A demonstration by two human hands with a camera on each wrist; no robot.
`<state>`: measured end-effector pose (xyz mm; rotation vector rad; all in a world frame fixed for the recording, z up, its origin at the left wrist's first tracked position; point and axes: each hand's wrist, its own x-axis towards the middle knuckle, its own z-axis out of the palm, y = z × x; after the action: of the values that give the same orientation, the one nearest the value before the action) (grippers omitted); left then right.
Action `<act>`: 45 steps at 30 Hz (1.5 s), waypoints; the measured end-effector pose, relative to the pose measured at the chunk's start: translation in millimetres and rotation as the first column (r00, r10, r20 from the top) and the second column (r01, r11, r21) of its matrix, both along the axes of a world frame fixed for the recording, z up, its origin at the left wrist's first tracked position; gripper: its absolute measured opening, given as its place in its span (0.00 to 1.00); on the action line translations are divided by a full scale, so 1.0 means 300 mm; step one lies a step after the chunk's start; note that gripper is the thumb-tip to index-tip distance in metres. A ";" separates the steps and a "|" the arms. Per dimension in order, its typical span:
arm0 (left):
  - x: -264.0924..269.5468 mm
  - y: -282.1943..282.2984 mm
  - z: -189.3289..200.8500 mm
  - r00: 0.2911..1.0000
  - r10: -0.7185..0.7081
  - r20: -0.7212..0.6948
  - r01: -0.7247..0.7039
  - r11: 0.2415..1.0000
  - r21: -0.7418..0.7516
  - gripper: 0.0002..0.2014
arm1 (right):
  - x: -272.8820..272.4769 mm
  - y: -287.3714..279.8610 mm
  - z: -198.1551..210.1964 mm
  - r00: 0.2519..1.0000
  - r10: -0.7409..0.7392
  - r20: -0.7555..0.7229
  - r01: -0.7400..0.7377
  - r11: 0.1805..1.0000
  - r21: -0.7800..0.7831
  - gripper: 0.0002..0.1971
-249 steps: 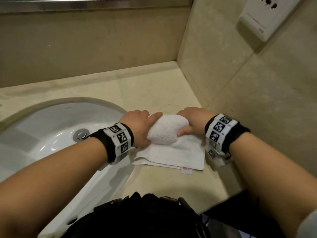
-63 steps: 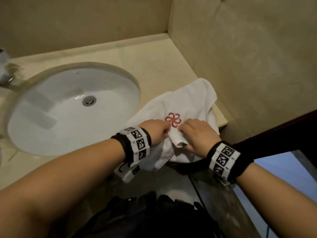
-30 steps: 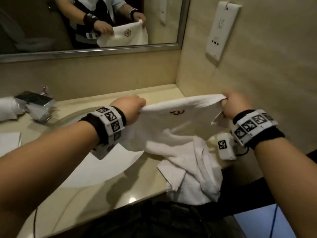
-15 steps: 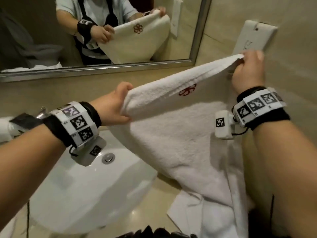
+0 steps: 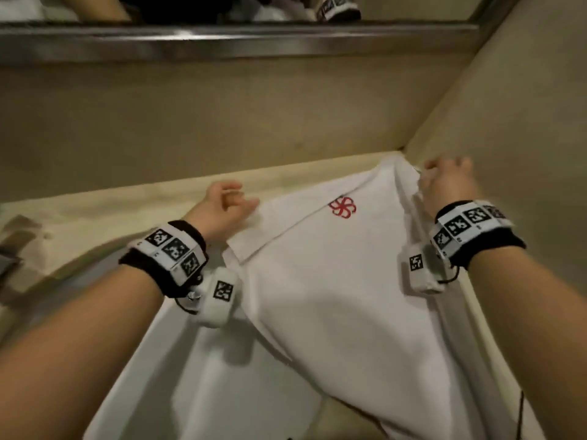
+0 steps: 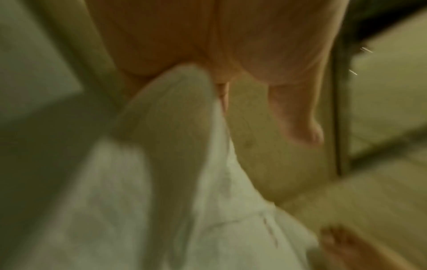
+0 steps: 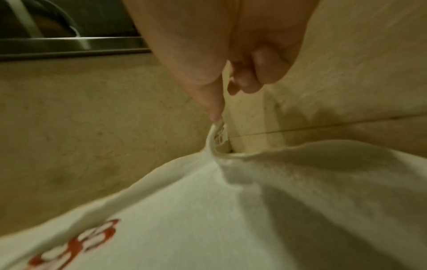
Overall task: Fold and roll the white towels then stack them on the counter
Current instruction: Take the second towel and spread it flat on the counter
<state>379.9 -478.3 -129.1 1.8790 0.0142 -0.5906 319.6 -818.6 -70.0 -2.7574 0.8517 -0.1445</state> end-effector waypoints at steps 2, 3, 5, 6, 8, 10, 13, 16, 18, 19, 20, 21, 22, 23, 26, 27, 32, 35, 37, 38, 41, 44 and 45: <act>-0.017 0.017 -0.003 0.950 -0.279 0.141 0.258 0.954 0.152 0.44 | -0.020 0.012 -0.021 0.999 0.041 0.027 -0.041 0.999 -0.016 0.07; -0.032 0.028 -0.007 0.887 -0.416 0.203 0.347 0.888 0.302 0.49 | -0.035 0.025 -0.032 0.997 0.076 0.018 -0.076 0.997 0.003 0.04; -0.067 0.041 -0.009 0.762 -0.582 0.284 0.378 0.756 0.535 0.52 | -0.073 0.058 -0.063 0.975 0.205 -0.087 -0.203 0.979 0.033 0.02; -0.088 0.043 -0.010 0.730 -0.623 0.281 0.376 0.710 0.595 0.51 | -0.090 0.077 -0.085 0.947 0.278 -0.160 -0.272 0.960 0.060 0.03; -0.127 0.044 -0.027 0.708 -0.657 0.260 0.384 0.667 0.639 0.50 | -0.111 0.104 -0.117 0.915 0.330 -0.234 -0.302 0.942 0.146 0.08; -0.158 0.043 -0.040 0.707 -0.655 0.266 0.368 0.663 0.652 0.45 | -0.102 0.107 -0.131 0.929 0.302 -0.214 -0.265 0.946 0.185 0.13; -0.170 0.043 -0.040 0.721 -0.598 0.351 0.298 0.725 0.621 0.29 | -0.080 0.092 -0.154 0.945 0.248 -0.213 -0.213 0.961 0.174 0.14; -0.146 0.050 -0.032 0.829 -0.399 0.392 0.212 0.873 0.440 0.10 | -0.062 0.052 -0.161 0.942 0.212 -0.258 -0.190 0.976 0.107 0.19; -0.121 0.053 -0.011 0.909 -0.158 0.385 0.028 0.946 0.323 0.07 | -0.046 0.004 -0.139 0.950 0.170 -0.262 -0.163 0.985 0.049 0.27; -0.099 0.052 -0.002 0.945 -0.009 0.327 -0.072 0.969 0.235 0.09 | -0.037 -0.019 -0.118 0.965 0.127 -0.229 -0.116 0.991 0.061 0.29; -0.073 0.049 0.009 0.966 0.152 0.207 -0.174 0.980 0.095 0.12 | -0.027 -0.035 -0.093 0.980 0.074 -0.183 -0.058 0.994 0.096 0.30; -0.044 0.046 0.021 0.961 0.274 0.041 -0.272 0.961 -0.046 0.12 | -0.019 -0.047 -0.071 0.988 0.039 -0.148 -0.020 0.992 0.126 0.29; -0.016 0.045 0.031 0.934 0.342 -0.104 -0.354 0.927 -0.124 0.11 | -0.016 -0.051 -0.057 0.990 0.041 -0.138 -0.024 0.992 0.122 0.26; 0.012 0.045 0.038 0.912 0.372 -0.175 -0.395 0.909 -0.129 0.10 | -0.019 -0.045 -0.046 0.987 0.074 -0.145 -0.063 0.995 0.082 0.21; 0.077 0.055 0.041 0.940 0.328 -0.094 -0.319 0.942 0.103 0.17 | -0.052 0.001 -0.061 0.965 0.180 -0.189 -0.184 0.983 -0.006 0.11; 0.085 0.060 0.038 0.948 0.314 -0.059 -0.300 0.938 0.174 0.19 | -0.070 0.011 -0.081 0.953 0.183 -0.242 -0.188 0.982 0.000 0.10; 0.099 0.078 0.027 0.983 0.181 0.033 -0.179 0.897 0.404 0.21 | -0.063 0.012 -0.135 0.923 0.115 -0.368 -0.102 0.993 0.054 0.08; 0.079 0.076 0.042 0.989 0.099 0.111 -0.143 0.840 0.524 0.20 | -0.054 0.021 -0.114 0.917 0.147 -0.372 -0.130 0.989 0.071 0.10; 0.028 0.076 0.073 0.973 0.074 0.221 -0.182 0.833 0.523 0.20 | -0.092 0.043 -0.080 0.921 0.200 -0.335 -0.186 0.980 0.073 0.10; -0.015 0.076 0.096 0.953 0.035 0.300 -0.200 0.818 0.539 0.21 | -0.132 0.061 -0.054 0.927 0.228 -0.299 -0.214 0.974 0.080 0.10; -0.162 0.050 0.165 0.886 -0.230 0.402 -0.052 0.812 0.581 0.15 | -0.276 0.121 0.017 0.930 0.327 -0.171 -0.300 0.940 0.166 0.08; -0.370 -0.036 0.215 0.760 -0.568 0.316 0.361 0.773 0.521 0.08 | -0.467 0.168 0.081 0.917 0.387 -0.093 -0.345 0.889 0.301 0.03; -0.450 -0.070 0.225 0.692 -0.666 0.277 0.481 0.712 0.511 0.08 | -0.536 0.181 0.098 0.913 0.397 -0.092 -0.346 0.876 0.337 0.03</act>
<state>244.8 -499.4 -61.5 2.4013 -0.8780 -0.5947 158.8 -764.3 -40.6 -2.5873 0.3197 0.2654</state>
